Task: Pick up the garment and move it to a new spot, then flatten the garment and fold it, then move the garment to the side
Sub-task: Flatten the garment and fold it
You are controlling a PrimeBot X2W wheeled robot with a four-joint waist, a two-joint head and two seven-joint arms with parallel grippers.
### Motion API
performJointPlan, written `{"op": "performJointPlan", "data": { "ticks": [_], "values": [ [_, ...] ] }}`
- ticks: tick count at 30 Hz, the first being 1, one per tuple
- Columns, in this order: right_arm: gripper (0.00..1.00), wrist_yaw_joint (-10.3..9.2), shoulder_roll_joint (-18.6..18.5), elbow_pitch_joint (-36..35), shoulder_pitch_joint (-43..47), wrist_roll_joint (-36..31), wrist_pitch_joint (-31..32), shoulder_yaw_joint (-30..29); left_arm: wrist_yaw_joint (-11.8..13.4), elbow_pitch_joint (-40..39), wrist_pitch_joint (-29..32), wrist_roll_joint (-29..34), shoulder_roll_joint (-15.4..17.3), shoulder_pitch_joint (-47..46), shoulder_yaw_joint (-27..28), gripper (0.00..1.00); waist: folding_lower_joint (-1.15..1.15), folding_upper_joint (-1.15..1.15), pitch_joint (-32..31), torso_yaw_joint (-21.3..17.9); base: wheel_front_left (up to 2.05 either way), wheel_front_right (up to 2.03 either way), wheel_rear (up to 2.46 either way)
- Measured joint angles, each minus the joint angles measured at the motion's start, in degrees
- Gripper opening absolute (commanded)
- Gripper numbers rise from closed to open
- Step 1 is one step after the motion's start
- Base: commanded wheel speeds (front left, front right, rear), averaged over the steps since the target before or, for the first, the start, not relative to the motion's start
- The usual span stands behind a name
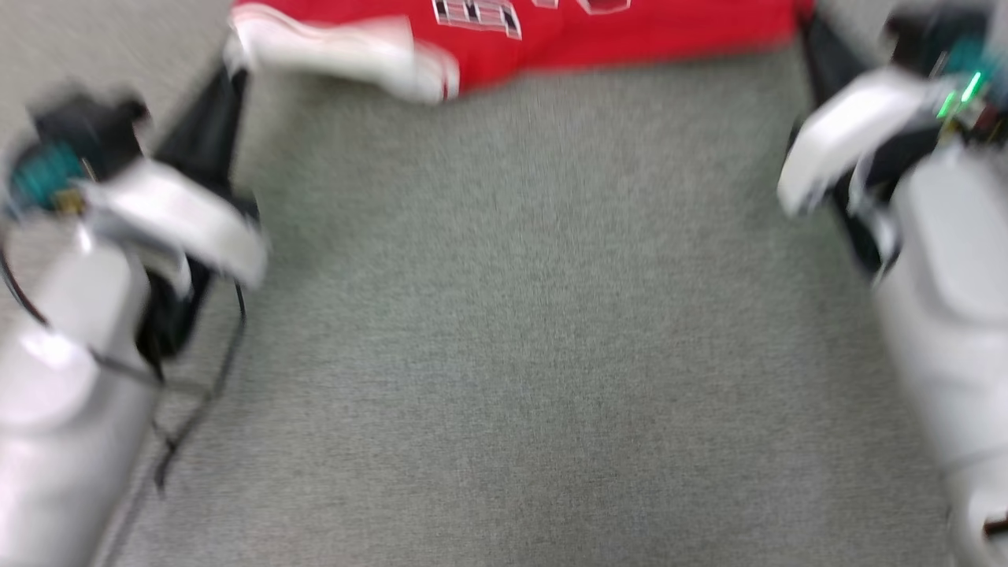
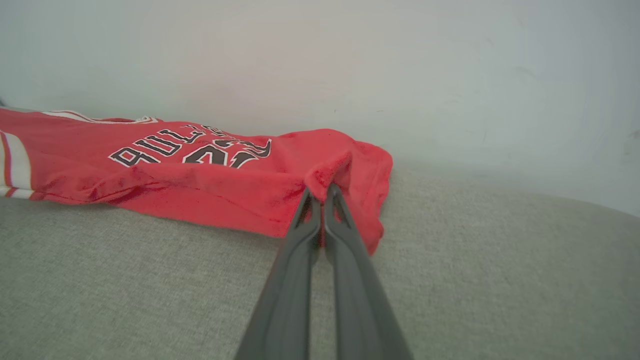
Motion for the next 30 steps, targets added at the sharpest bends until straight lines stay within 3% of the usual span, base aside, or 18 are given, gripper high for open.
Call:
{"op": "performJointPlan", "data": {
  "ticks": [8, 13, 20, 30],
  "values": [
    [0.00, 0.00, -2.70, -1.18, 13.41, 11.82, -0.33, 7.88, 1.78, -5.30, 0.00, -2.59, 1.67, 18.40, -0.16, 0.00, -0.01, 0.00, -8.99, 0.45, 0.00, 0.00, 0.00],
    [0.00, 0.00, -5.34, -5.10, 20.01, 19.31, 0.55, 11.72, 3.65, -10.68, 0.10, -4.37, 5.08, 28.44, 0.93, 0.00, -0.02, 0.00, -13.81, 0.43, 0.00, 0.00, 0.00],
    [0.00, 0.00, -10.04, -9.82, 28.19, 25.74, 3.15, 14.84, 6.10, -19.02, 4.20, -6.94, 9.73, 40.82, 0.36, 0.00, -0.02, 0.00, -18.52, 0.77, 0.00, 0.00, 0.00],
    [0.00, 0.00, -16.73, -19.70, 41.29, 35.06, 9.24, 15.22, 6.98, -28.24, 12.22, -11.59, 13.43, 53.40, -3.71, 0.00, -0.01, 0.00, -23.53, 1.48, 0.00, 0.00, 0.00]
  ]
}}
